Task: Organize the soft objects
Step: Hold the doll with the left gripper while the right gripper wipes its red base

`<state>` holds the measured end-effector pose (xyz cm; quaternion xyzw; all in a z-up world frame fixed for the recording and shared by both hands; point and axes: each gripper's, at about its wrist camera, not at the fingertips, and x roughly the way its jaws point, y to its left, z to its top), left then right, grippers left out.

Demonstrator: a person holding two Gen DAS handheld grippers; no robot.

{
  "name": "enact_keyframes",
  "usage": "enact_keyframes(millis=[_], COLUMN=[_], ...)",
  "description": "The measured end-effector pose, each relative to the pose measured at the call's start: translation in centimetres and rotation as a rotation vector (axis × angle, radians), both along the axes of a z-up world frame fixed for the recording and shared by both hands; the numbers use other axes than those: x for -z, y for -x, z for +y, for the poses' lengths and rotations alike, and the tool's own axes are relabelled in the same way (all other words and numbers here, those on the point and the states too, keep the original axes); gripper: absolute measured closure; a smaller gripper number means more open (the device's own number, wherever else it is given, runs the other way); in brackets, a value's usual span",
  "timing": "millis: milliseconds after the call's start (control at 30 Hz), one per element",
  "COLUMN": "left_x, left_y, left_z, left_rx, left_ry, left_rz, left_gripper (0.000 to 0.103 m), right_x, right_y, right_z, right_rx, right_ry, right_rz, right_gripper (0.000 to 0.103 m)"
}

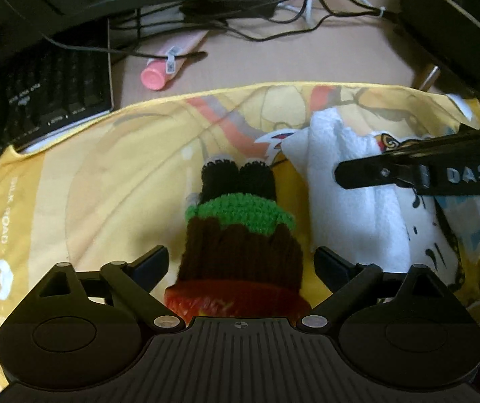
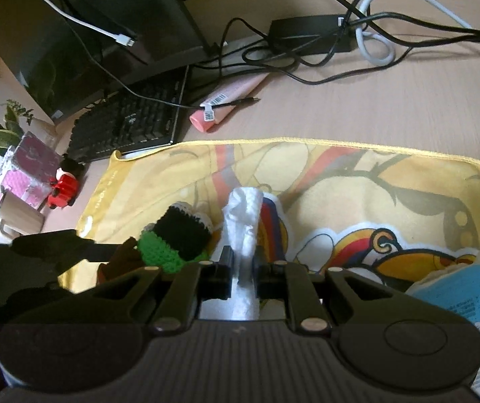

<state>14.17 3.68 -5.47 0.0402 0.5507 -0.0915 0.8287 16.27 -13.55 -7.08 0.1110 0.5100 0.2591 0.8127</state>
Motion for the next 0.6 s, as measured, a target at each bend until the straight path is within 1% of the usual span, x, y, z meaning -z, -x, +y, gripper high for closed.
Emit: enact_keyframes(millis=[33, 133, 167, 200, 233, 367, 400, 433, 500, 600], left_x=[0.0, 0.1, 0.1, 0.0, -0.1, -1.0, -1.0, -0.9, -0.2, 0.7], left_y=[-0.2, -0.7, -0.8, -0.9, -1.0, -1.5, -1.7, -1.8, -1.9, -2.1], left_z=[0.1, 0.4, 0.6, 0.9, 1.1, 2.2, 2.1, 1.9, 1.2, 0.4], left_rx=[-0.008, -0.031, -0.041, -0.057, -0.073, -0.135, -0.131, -0.128, -0.128, -0.13], left_ry=[0.006, 0.025, 0.038, 0.07, 0.115, 0.379, 0.429, 0.46, 0.431, 0.388], left_rz=[0.006, 0.025, 0.033, 0.042, 0.052, 0.091, 0.104, 0.116, 0.125, 0.138], left_gripper=[0.031, 0.033, 0.033, 0.034, 0.034, 0.034, 0.034, 0.034, 0.033, 0.027], right_x=[-0.1, -0.4, -0.5, -0.5, -0.6, -1.2, -1.4, -1.4, -1.5, -1.5], right_y=[0.1, 0.1, 0.0, -0.1, -0.2, -0.4, -0.4, -0.3, -0.2, 0.1], right_z=[0.0, -0.3, -0.5, -0.7, -1.0, -2.0, -2.2, -2.2, -2.1, -2.0], right_rx=[-0.001, 0.004, 0.009, 0.016, 0.024, 0.055, 0.062, 0.056, 0.044, 0.027], right_ry=[-0.001, -0.006, -0.01, -0.015, -0.021, -0.051, -0.06, -0.066, -0.077, -0.095], right_rz=[-0.006, -0.019, -0.021, -0.023, -0.023, -0.03, -0.034, -0.034, -0.035, -0.036], right_gripper=[0.089, 0.089, 0.089, 0.089, 0.089, 0.089, 0.089, 0.089, 0.089, 0.088])
